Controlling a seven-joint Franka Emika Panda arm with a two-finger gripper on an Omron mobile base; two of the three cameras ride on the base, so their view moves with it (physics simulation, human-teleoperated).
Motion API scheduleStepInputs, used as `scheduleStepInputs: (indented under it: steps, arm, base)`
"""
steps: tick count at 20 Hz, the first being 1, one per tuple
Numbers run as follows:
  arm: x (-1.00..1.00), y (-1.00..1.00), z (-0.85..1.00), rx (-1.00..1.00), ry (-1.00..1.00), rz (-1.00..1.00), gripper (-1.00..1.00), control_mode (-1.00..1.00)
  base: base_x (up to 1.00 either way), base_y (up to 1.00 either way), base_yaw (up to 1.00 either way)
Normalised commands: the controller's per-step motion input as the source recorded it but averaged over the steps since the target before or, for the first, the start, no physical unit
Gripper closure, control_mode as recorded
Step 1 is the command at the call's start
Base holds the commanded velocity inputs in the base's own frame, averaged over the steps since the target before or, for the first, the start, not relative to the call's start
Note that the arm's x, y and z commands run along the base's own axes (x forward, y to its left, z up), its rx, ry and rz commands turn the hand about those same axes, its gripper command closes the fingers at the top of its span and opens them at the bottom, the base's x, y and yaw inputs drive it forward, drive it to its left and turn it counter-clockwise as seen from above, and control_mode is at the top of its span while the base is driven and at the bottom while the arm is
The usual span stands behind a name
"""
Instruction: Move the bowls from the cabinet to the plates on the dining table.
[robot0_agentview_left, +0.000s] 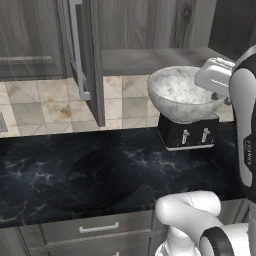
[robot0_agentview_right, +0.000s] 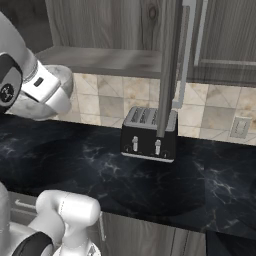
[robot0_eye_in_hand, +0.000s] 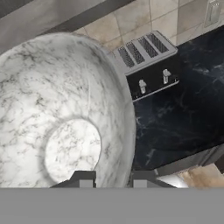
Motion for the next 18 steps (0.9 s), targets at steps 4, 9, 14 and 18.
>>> scheduleStepInputs:
  steps: [4, 9, 14, 18]
  arm:
    - [-0.21, -0.1, -0.39, 0.0, 0.0, -0.06, 1.0, -1.0]
    - [-0.25, -0.02, -0.28, 0.0, 0.03, -0.05, 1.0, -1.0]
    - [-0.08, -0.01, -0.03, 0.0, 0.01, 0.0, 1.0, -1.0]
    - [0.0, 0.0, 0.0, 0.0, 0.0, 0.0, 1.0, -1.0]
  base:
    - [0.0, 0.0, 0.0]
    - [0.0, 0.0, 0.0]
    - [0.0, 0.0, 0.0]
    - [0.0, 0.0, 0.0]
